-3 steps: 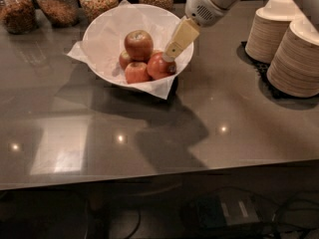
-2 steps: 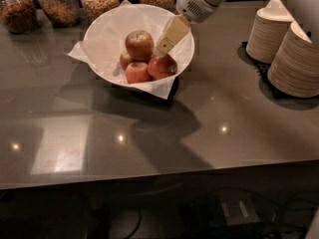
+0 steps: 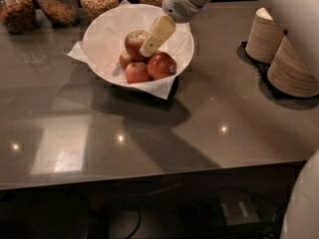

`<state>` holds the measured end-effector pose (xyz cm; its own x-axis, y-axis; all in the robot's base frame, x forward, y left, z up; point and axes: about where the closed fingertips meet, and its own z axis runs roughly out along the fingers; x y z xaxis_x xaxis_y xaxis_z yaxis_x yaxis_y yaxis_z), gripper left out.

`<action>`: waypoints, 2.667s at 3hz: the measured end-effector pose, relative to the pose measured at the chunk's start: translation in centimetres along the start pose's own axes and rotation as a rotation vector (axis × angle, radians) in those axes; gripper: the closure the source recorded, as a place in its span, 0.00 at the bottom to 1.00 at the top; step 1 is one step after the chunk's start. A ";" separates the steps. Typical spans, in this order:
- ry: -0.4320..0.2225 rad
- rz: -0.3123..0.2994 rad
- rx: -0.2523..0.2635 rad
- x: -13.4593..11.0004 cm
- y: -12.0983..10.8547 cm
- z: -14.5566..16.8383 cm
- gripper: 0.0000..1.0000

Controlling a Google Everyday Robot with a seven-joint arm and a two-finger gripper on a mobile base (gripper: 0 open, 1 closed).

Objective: Pick apple from white bowl

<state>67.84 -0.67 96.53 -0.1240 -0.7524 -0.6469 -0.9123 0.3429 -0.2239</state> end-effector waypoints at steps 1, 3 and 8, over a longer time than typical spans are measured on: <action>-0.027 0.020 -0.010 -0.6 0.5 1.3 0.00; -0.068 0.061 -0.036 -0.8 1.4 3.4 0.12; -0.090 0.108 -0.101 -0.2 3.1 5.6 0.94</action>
Offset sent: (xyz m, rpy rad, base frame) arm 0.0036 0.0306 -0.0188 0.1078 0.0287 -0.0212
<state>67.26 3.70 91.94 -0.1925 -0.6592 -0.7269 -0.9305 0.3579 -0.0782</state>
